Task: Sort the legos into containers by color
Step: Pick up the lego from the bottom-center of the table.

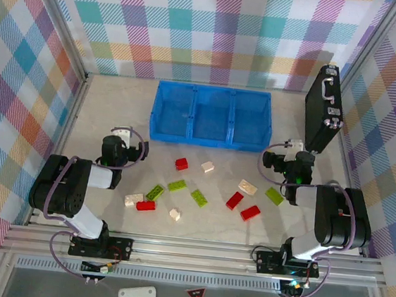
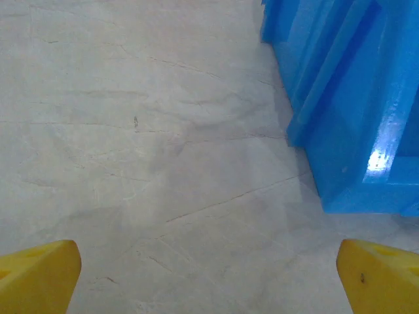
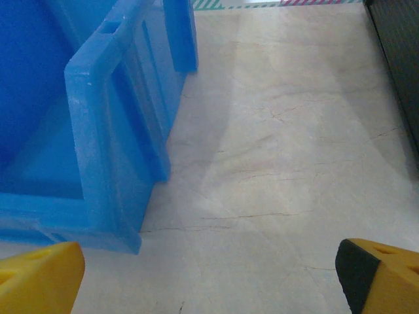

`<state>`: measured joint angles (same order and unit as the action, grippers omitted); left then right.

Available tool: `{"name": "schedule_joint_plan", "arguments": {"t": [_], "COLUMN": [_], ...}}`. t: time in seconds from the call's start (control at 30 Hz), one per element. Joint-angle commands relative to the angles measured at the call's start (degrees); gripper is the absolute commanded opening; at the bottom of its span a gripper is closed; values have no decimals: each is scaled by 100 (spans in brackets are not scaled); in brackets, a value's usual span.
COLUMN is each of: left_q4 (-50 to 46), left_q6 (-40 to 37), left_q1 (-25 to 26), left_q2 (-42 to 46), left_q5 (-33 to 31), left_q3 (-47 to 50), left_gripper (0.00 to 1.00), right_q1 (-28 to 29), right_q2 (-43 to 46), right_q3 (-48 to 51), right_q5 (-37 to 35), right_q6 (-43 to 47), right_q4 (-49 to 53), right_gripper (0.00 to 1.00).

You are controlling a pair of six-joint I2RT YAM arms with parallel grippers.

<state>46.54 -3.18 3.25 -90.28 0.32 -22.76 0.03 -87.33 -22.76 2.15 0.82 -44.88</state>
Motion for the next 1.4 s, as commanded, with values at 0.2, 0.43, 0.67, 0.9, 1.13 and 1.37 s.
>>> {"name": "schedule_joint_plan", "arguments": {"t": [0.2, 0.43, 0.67, 0.9, 1.13, 1.37], "left_q4": [182, 182, 187, 188, 95, -748], "left_q6": [70, 72, 79, 80, 107, 186], "left_q1": [-41, -41, -45, -52, -39, 44], "left_q2": [-24, -25, -25, -18, 41, 665], "left_q5": [-33, -38, -32, -32, -203, -695], "left_q3": [-132, -132, -136, -123, -153, -345], "left_gripper": [100, 100, 100, 100, 100, 100], "right_q1": [32, 31, 23, 22, 41, 43], "right_q2": [-52, -58, -65, -65, 130, 764], "right_q3": [-91, -97, -119, -115, -97, -180], "right_q5": [92, 91, 5, 2, -38, -64], "right_q6": [-64, -61, -107, -109, -82, -147], "right_q4": [-227, -221, -184, -187, -71, 654], "right_gripper": [99, 99, 99, 99, 99, 99]}}
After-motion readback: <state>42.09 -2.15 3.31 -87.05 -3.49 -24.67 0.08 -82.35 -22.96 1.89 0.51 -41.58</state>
